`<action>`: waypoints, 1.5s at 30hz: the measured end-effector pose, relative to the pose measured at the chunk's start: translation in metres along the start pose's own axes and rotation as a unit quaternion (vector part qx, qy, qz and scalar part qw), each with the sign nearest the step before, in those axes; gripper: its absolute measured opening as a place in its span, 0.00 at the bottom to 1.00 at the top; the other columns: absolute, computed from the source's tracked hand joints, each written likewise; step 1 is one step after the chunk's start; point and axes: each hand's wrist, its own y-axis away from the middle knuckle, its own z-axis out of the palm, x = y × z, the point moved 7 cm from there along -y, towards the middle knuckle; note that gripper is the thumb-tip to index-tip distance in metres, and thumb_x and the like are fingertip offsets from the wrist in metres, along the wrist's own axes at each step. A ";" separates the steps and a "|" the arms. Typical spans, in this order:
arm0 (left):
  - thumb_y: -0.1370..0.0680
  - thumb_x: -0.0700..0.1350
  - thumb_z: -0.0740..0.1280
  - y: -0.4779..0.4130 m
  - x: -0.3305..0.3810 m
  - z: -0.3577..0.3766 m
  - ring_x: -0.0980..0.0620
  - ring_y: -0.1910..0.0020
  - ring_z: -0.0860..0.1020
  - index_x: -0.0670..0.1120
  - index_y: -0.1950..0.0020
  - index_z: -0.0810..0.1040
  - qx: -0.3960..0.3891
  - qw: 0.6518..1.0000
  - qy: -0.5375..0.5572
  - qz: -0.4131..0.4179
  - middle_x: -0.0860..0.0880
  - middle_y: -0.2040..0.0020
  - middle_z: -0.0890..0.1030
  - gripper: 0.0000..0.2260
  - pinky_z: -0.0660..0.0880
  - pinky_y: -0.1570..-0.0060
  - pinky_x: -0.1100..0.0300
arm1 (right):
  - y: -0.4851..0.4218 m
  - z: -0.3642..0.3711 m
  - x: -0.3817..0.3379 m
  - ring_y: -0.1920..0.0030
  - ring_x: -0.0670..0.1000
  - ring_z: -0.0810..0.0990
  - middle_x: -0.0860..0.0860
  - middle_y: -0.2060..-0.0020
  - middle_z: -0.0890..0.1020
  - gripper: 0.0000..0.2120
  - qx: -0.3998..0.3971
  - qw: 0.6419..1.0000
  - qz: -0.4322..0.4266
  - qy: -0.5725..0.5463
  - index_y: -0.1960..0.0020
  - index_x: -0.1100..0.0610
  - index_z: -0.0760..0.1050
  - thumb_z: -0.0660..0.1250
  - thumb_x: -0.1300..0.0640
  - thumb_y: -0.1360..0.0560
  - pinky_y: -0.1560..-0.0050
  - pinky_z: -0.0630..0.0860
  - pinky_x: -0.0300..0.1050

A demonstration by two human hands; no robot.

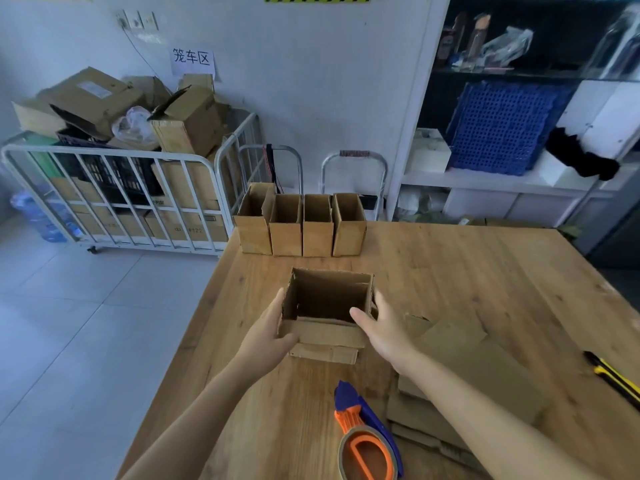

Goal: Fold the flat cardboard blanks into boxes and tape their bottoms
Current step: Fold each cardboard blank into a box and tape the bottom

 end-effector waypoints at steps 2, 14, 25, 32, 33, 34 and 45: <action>0.22 0.42 0.66 0.003 -0.002 0.001 0.68 0.39 0.64 0.56 0.22 0.47 0.004 0.998 -0.063 0.008 0.63 0.31 0.65 0.37 0.62 0.43 0.74 | 0.001 0.003 -0.001 0.27 0.48 0.62 0.45 0.28 0.65 0.32 -0.008 1.000 -0.019 0.016 0.23 0.51 0.54 0.63 0.48 0.22 0.32 0.62 0.45; 0.21 0.50 0.62 -0.012 0.003 -0.003 0.66 0.55 0.72 0.52 0.21 0.47 0.009 0.987 -0.158 0.023 0.53 0.34 0.75 0.33 0.66 0.63 0.77 | -0.048 -0.020 -0.016 0.57 0.52 0.78 0.54 0.61 0.77 0.18 0.039 0.994 0.072 0.070 0.54 0.60 0.75 0.61 0.44 0.22 0.60 0.73 0.42; 0.23 0.51 0.67 -0.032 0.008 -0.013 0.54 0.26 0.61 0.52 0.21 0.44 -0.010 0.987 -0.159 0.038 0.54 0.22 0.58 0.39 0.62 0.35 0.61 | -0.100 -0.040 -0.029 0.55 0.51 0.80 0.52 0.61 0.81 0.16 -0.016 0.992 0.038 0.115 0.54 0.61 0.81 0.64 0.49 0.22 0.58 0.73 0.39; 0.21 0.65 0.50 -0.038 0.007 0.005 0.60 0.25 0.54 0.50 0.21 0.50 -0.104 0.970 -0.197 0.095 0.57 0.21 0.49 0.32 0.60 0.28 0.60 | -0.112 -0.035 -0.015 0.41 0.55 0.76 0.58 0.40 0.78 0.19 0.009 0.993 0.102 0.055 0.39 0.64 0.75 0.62 0.49 0.20 0.47 0.69 0.43; 0.24 0.70 0.45 -0.040 0.002 0.006 0.61 0.24 0.49 0.50 0.21 0.49 -0.111 0.967 -0.210 0.092 0.57 0.21 0.47 0.37 0.57 0.26 0.58 | -0.112 -0.035 -0.014 0.41 0.55 0.76 0.58 0.40 0.78 0.20 0.014 0.994 0.102 0.037 0.38 0.64 0.75 0.60 0.48 0.20 0.49 0.69 0.42; 0.28 0.74 0.41 -0.041 -0.002 0.006 0.62 0.24 0.46 0.50 0.21 0.48 -0.114 0.964 -0.223 0.090 0.58 0.21 0.45 0.42 0.54 0.26 0.58 | -0.111 -0.035 -0.013 0.42 0.55 0.77 0.58 0.41 0.78 0.21 0.025 0.995 0.100 0.019 0.39 0.64 0.75 0.58 0.47 0.19 0.52 0.71 0.41; 0.35 0.79 0.35 -0.044 0.003 0.015 0.59 0.24 0.42 0.48 0.21 0.45 -0.123 0.946 -0.288 0.079 0.54 0.21 0.44 0.51 0.49 0.27 0.59 | -0.015 -0.011 0.007 0.27 0.40 0.53 0.48 0.25 0.60 0.29 -0.059 0.943 -0.194 0.263 0.24 0.55 0.58 0.57 0.69 0.22 0.26 0.49 0.37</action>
